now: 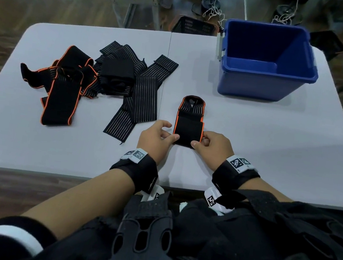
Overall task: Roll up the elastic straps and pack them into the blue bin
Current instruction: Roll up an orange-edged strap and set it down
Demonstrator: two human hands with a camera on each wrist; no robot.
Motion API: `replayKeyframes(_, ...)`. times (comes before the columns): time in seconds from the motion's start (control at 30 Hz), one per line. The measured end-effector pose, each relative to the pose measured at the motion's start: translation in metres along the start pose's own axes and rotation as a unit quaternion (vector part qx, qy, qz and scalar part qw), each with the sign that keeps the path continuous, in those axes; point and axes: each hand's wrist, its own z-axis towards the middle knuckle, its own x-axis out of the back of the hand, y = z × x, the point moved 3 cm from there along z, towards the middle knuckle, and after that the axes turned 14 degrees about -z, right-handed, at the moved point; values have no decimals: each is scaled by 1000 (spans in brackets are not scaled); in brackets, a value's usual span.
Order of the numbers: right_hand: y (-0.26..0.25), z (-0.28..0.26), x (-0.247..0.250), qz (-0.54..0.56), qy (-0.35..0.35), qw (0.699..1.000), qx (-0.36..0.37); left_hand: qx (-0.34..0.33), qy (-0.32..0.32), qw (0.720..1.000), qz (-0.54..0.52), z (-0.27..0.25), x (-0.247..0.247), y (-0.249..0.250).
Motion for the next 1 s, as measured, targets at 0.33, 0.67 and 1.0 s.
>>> replayKeyframes(0.33,2,16,8,85,69,992,-69,-49,7,997,62,18,-14,20)
replayKeyframes(0.67,39,5,33,83,106,986,-102,-33,-55,997,47,20,-55,38)
replayKeyframes(1.0,84,-18,66,133,141,973,-123,-37,-118,991,54,7,-94,59)
